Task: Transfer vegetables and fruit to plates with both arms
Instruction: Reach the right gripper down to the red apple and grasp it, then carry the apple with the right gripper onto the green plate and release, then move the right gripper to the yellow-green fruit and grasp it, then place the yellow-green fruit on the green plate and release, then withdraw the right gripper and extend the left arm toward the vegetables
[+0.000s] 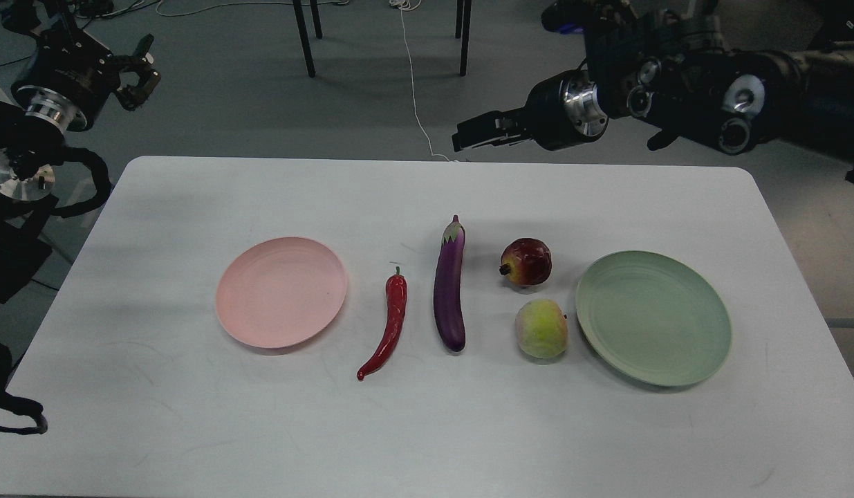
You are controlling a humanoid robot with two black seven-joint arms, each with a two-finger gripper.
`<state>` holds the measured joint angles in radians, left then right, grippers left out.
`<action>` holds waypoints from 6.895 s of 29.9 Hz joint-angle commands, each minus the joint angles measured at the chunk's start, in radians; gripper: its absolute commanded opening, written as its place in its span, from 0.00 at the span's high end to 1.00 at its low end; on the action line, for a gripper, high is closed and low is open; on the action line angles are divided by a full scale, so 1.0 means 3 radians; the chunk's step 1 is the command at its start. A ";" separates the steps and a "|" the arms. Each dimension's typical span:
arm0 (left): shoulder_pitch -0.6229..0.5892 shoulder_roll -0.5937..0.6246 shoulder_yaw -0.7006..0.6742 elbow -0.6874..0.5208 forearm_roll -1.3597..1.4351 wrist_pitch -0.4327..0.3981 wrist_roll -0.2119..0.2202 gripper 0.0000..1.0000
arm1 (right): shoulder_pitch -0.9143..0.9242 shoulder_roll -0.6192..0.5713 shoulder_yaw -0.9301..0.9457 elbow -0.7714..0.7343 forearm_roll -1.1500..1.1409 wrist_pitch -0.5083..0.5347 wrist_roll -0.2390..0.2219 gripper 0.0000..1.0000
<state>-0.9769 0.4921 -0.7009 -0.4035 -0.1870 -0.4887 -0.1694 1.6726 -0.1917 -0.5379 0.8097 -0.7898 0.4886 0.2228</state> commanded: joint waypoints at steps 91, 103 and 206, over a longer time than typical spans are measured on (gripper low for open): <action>0.0025 0.0154 0.0056 -0.0041 0.0025 0.0000 -0.0003 0.01 | -0.0733 -0.1974 -0.0442 0.1213 -0.1438 -0.0345 0.0295 0.12; 0.0015 0.0165 0.0081 -0.0041 0.0025 0.0000 -0.0008 0.01 | -0.0559 -0.1923 -0.0304 0.1238 -0.1402 -0.0330 0.0295 0.04; -0.0067 -0.0244 0.1231 -0.2408 0.6109 0.0269 -0.0003 0.02 | -0.1996 -0.2828 0.1542 0.0686 0.3097 0.0000 0.0346 0.01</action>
<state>-0.9933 0.4457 -0.3772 -1.1247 1.5632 -0.4328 -0.1742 1.1036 -1.0120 -0.0753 1.0320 0.0759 0.4869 0.3229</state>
